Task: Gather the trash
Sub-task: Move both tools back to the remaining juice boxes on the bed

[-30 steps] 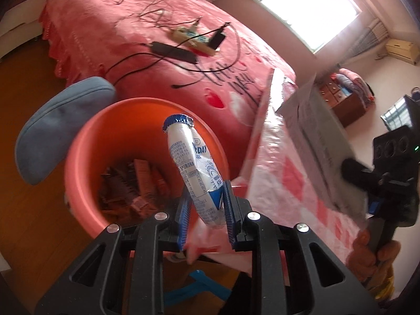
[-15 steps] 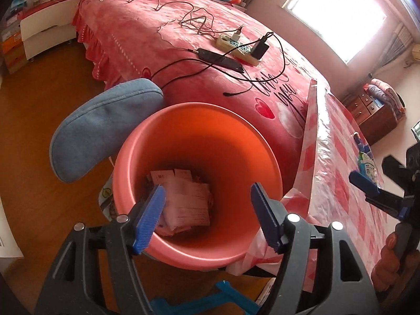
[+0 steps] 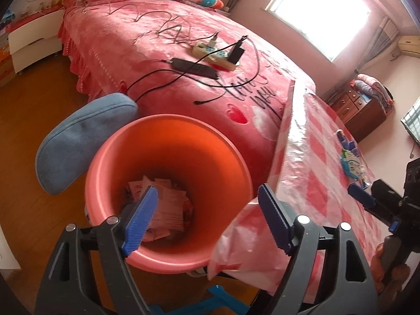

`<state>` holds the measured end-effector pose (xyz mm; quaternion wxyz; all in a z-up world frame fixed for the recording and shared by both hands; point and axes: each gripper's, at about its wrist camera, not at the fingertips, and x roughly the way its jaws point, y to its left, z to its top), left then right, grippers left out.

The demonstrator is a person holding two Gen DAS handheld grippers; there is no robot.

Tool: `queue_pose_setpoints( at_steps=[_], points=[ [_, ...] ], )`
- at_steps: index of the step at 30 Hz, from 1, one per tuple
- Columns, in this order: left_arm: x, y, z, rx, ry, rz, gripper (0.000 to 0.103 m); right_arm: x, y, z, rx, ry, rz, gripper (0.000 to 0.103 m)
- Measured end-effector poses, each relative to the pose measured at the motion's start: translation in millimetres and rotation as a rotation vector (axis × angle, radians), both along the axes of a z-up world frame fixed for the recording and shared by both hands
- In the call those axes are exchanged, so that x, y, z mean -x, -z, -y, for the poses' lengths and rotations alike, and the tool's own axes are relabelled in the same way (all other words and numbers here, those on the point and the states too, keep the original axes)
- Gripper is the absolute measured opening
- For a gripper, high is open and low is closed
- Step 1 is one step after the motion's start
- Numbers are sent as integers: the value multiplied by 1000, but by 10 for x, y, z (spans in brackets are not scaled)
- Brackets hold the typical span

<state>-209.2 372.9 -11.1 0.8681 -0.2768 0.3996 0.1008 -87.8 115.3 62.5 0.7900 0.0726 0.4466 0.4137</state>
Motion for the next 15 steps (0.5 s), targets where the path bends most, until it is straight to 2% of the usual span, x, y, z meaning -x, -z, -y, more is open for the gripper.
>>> queue_pose_setpoints(
  at_steps=[15],
  points=[
    [-232, -228, 533, -56, 117, 27, 80, 19, -4, 581, 76, 107, 156, 92]
  ],
)
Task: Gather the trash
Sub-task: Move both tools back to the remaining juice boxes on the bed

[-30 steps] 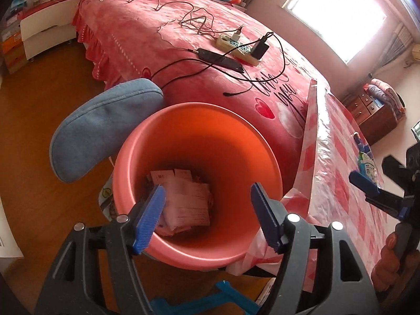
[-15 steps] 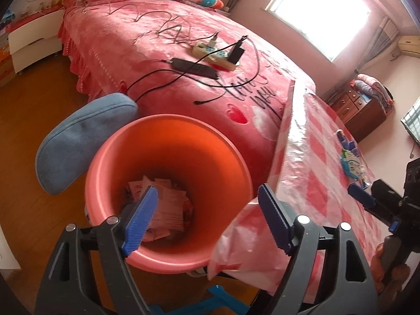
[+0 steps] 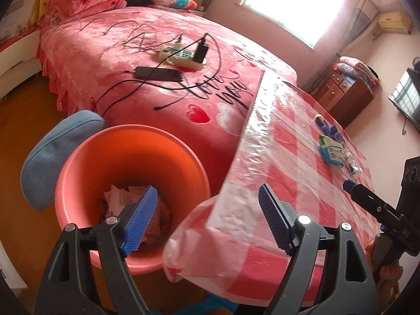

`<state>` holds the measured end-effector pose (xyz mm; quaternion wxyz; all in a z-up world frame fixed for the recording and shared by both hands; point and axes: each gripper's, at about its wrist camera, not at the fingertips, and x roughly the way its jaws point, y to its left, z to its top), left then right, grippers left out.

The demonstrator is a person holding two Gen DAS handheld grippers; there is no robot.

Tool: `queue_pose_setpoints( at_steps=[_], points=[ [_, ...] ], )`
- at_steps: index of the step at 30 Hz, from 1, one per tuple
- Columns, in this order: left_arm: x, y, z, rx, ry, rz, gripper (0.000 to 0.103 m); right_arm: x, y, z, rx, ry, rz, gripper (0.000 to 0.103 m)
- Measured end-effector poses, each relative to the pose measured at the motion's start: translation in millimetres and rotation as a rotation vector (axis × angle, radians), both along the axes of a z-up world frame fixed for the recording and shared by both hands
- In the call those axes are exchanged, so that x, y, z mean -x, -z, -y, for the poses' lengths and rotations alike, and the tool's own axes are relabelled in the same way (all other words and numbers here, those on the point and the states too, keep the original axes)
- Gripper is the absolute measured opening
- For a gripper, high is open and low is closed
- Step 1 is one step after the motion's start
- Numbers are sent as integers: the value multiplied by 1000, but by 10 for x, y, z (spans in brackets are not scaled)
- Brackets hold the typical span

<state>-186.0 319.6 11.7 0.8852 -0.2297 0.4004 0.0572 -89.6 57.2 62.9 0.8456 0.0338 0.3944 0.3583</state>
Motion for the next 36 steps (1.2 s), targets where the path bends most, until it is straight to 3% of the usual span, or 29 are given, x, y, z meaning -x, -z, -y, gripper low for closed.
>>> queue_pose_setpoints(
  at_steps=[27, 36],
  points=[
    [-415, -265, 1099, -111, 197, -27, 81, -362, -126, 1431, -96, 269, 54, 94],
    [-833, -592, 1643, -145, 293, 44, 81, -544, -82, 2042, -166, 387, 17, 94]
  ],
)
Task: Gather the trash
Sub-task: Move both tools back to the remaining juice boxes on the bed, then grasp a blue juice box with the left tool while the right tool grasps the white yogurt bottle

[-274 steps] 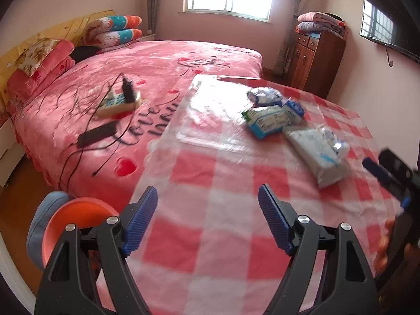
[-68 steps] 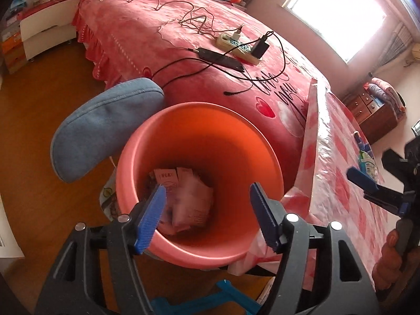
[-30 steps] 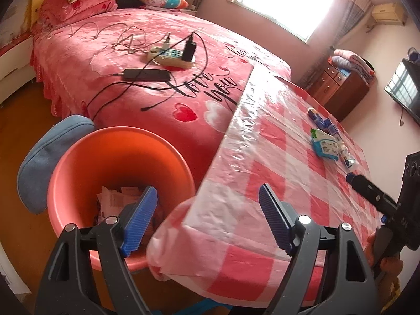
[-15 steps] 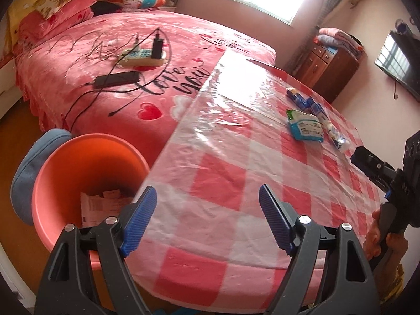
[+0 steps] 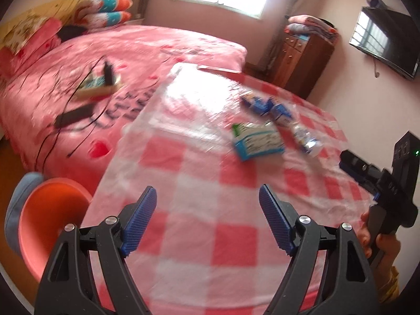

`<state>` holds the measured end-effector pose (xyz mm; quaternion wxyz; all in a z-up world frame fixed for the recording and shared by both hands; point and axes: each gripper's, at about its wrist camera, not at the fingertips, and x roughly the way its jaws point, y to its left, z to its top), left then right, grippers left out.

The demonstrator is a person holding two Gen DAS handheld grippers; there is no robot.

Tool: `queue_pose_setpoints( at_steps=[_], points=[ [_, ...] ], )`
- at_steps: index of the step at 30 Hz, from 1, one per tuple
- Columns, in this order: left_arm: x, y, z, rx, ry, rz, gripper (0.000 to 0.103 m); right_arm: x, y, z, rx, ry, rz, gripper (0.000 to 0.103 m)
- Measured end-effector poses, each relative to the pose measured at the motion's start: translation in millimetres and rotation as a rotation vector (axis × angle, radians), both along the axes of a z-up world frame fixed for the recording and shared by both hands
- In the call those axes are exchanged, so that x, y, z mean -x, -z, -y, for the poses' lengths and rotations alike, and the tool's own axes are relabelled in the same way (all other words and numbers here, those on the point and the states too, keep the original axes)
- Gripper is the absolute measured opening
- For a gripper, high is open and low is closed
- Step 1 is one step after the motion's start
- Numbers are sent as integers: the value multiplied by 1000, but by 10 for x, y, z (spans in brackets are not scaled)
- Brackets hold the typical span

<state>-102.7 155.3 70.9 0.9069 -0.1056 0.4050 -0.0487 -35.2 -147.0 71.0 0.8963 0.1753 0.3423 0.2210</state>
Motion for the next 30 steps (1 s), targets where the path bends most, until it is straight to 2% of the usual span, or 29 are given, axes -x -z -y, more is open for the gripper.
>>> queue_pose_setpoints(
  at_steps=[8, 13, 22, 30],
  points=[
    [-725, -214, 581, -2, 116, 32, 81, -201, 120, 476, -44, 90, -38, 94],
    [-1392, -206, 849, 38, 150, -14, 81, -313, 226, 636, -64, 104, -73, 94],
    [-2488, 124, 1108, 65, 29, -157, 81, -418, 284, 579, -59, 71, -92, 94],
    [-3050, 423, 1194, 44, -40, -270, 81, -460, 311, 540, -56, 43, -103, 94]
  ],
)
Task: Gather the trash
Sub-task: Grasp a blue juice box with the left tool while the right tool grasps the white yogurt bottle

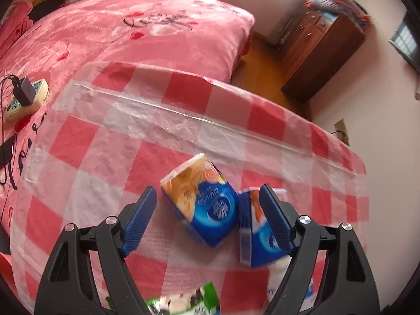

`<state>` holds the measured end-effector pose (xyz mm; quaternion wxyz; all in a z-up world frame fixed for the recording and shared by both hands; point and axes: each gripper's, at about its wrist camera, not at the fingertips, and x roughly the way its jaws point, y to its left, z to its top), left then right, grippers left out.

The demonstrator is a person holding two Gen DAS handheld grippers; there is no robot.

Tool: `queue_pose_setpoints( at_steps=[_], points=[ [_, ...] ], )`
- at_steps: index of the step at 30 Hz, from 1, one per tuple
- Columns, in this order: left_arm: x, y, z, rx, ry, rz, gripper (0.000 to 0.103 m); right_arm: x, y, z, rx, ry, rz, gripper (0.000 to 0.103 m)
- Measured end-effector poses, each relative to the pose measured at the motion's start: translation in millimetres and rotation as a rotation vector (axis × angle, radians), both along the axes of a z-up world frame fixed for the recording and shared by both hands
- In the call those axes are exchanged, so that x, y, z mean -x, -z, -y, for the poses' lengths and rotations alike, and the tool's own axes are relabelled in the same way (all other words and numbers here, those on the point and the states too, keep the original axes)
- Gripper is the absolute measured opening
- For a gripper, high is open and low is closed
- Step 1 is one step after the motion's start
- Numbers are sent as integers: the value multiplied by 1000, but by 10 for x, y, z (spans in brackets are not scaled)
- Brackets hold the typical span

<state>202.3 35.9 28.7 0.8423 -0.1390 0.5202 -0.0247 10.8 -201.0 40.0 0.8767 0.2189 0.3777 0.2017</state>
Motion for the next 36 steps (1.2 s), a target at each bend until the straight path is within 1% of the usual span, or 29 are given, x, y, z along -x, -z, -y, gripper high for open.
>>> queue_pose_setpoints(
  at_steps=[2, 4, 5, 8, 10, 11, 13, 14, 17, 20, 22, 24, 25, 26, 29, 32, 34, 36],
  points=[
    [-74, 61, 14, -24, -14, -22, 81, -4, 11, 12, -10, -2, -6, 94],
    [-107, 96, 6, -20, -28, -27, 81, -7, 17, 28, -16, -2, -8, 94],
    [-118, 111, 2, -19, -36, -29, 79, -6, 18, 34, -16, -2, -9, 94],
    [-108, 132, 2, -16, -53, -23, 66, -20, 35, 40, -16, -2, -17, 94],
    [-119, 143, -4, -44, -67, -21, 50, -21, 42, 45, -18, -2, -22, 94],
    [-118, 157, 4, -73, -67, -20, 43, -16, 41, 47, -17, 0, -22, 94],
    [-89, 163, 10, -72, -51, -3, 39, -8, 38, 57, -15, 3, -20, 94],
    [-65, 166, 5, -62, -40, 4, 35, -9, 42, 65, -15, 6, -21, 94],
    [29, 164, 52, -34, 14, 15, 28, -11, 55, 85, -11, 14, -26, 94],
    [112, 154, 150, -43, 77, 23, 25, 7, 49, 90, -2, 18, -28, 94],
    [182, 146, 207, -28, 114, 20, 23, 1, 49, 84, 9, 21, -31, 94],
    [258, 135, 255, -12, 147, 19, 15, -15, 63, 64, 26, 22, -41, 94],
    [287, 133, 258, -3, 153, 19, 13, -17, 71, 51, 35, 23, -47, 94],
    [320, 134, 252, 12, 157, 18, 9, -19, 79, 38, 40, 23, -51, 94],
    [407, 164, 210, 53, 162, 3, 9, -29, 83, -10, 61, 24, -84, 94],
    [470, 176, 176, 79, 154, -7, 14, -33, 31, -44, 75, 20, -81, 94],
    [502, 149, 172, 85, 158, -4, 24, -60, -6, -103, 120, 18, -72, 94],
    [557, 93, 222, 65, 175, 16, 49, -118, -20, -188, 184, 7, -73, 94]
  ],
)
